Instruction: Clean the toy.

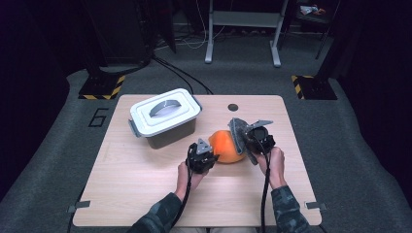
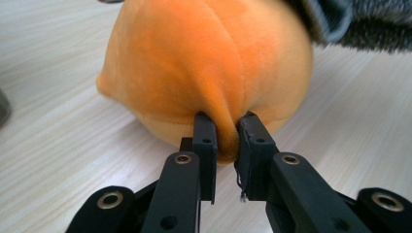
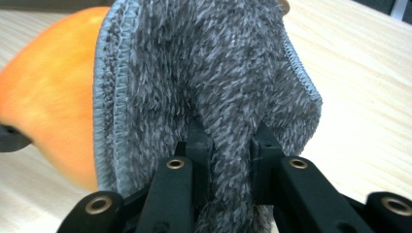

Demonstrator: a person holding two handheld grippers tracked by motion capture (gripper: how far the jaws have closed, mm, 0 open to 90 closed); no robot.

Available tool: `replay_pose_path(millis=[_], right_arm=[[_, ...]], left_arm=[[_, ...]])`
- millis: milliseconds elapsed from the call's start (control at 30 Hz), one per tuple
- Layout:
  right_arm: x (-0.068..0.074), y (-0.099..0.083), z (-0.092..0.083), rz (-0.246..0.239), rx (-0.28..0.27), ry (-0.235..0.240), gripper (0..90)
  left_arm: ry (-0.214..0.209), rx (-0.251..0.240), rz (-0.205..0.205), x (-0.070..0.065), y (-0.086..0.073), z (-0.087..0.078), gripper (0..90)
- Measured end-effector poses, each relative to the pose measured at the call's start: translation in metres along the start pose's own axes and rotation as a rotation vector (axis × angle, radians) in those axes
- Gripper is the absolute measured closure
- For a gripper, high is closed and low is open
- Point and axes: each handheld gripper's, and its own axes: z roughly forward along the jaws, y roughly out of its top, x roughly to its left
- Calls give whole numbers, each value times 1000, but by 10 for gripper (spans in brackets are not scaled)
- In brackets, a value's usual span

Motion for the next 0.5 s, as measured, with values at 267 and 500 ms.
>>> replay_pose_path(millis=[267,500], right_arm=[[20,11,-29,-52,-50,46,749],[41,14,-14,-151,4,55,747]], left_arm=[[-51,-32,-7,-12,15,-13,801],[-57,0,-13,-14,10,-10,797]])
